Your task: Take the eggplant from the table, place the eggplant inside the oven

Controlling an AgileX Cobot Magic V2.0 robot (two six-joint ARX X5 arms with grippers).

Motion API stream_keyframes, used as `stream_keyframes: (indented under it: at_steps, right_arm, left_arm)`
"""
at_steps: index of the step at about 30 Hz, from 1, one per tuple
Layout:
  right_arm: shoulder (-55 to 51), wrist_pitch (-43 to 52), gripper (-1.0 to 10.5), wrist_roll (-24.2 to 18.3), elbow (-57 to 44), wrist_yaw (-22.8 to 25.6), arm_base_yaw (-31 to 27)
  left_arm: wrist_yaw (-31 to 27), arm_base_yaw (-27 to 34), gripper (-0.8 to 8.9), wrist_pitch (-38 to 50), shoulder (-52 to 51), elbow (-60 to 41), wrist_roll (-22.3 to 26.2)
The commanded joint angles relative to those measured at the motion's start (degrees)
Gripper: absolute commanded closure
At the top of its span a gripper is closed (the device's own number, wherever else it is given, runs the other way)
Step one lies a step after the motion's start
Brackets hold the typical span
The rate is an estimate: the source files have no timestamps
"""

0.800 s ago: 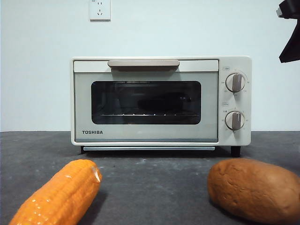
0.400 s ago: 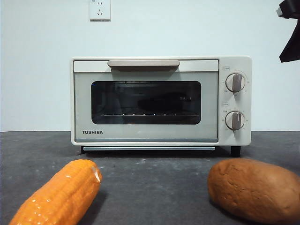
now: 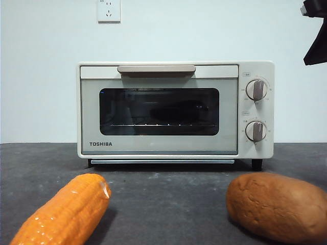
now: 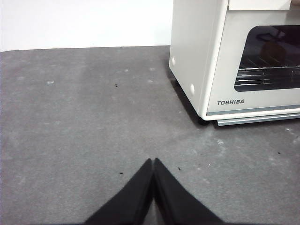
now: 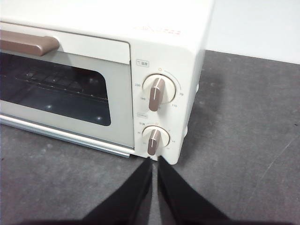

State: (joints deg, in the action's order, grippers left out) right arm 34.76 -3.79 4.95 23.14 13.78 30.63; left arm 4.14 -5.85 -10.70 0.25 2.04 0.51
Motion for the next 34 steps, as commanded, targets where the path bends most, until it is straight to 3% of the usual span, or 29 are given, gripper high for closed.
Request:
stream_keyframes:
  at_steps: [1,5,7,11,18,23,34]
  right_arm:
    - [0.2,1.0,9.4,0.4,0.1,0.2,0.2]
    - [-2.9,-0.5,9.4,-0.2,0.1,0.9,0.0]
    - [-7.7,-1.1,9.4,-4.7,0.1,3.0,-1.3]
    - [-16.0,-1.1,9.4,-8.0,-0.3,0.7,-6.8]
    - [-26.2,-0.9,9.4,-8.0,-4.8,-11.6,-21.8]
    - [-28.7,-1.0,9.4,-7.9,-10.4,-18.6,-26.9]
    - [-33.6,-0.9,9.4,-4.1,-20.5,-19.7,-27.6]
  left_arm:
    - [-0.1,0.0,8.07,-0.2,-0.1,-0.8,0.3]
    - [-0.1,0.0,8.07,-0.2,-0.1,-0.8,0.3]
    - [-0.1,0.0,8.07,-0.2,-0.1,-0.8,0.3]
    - [-0.1,0.0,8.07,-0.2,-0.1,-0.8,0.3]
    - [-0.1,0.0,8.07,-0.2,-0.1,-0.8,0.3]
    - [-0.1,0.0,8.07,-0.2,-0.1,-0.8,0.3]
    - [-0.1,0.0,8.07,-0.2,-0.1,-0.8,0.3]
